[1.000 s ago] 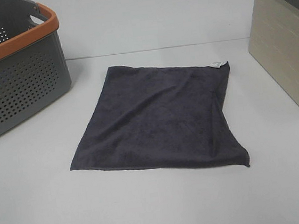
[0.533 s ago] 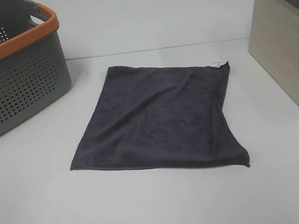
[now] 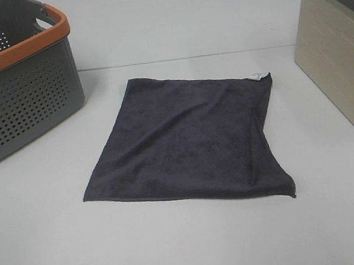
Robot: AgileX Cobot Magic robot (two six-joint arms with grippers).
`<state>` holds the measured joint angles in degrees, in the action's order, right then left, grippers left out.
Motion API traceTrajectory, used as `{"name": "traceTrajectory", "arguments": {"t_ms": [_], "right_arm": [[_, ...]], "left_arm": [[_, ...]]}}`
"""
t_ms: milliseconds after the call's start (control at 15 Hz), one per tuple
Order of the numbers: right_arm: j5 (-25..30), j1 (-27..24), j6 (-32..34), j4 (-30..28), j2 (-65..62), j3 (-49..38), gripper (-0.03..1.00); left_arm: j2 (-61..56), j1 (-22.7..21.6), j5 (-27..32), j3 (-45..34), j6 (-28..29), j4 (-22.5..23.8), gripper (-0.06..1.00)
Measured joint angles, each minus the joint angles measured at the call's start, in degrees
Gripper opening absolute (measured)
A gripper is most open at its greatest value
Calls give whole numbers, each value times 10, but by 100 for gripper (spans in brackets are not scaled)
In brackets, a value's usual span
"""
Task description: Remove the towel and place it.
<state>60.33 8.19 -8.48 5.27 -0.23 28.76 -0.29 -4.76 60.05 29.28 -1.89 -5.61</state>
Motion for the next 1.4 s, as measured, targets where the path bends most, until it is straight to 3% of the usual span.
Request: {"name": "traceTrajectory", "arguments": {"t_ms": [533, 1400], "right_arm": [[0, 0, 53, -32, 0, 0, 70], [-1, -23, 55, -36, 0, 0, 70]], "left_arm": [[0, 9, 0, 0, 2, 0, 77], [0, 9, 0, 0, 2, 0, 77]]}}
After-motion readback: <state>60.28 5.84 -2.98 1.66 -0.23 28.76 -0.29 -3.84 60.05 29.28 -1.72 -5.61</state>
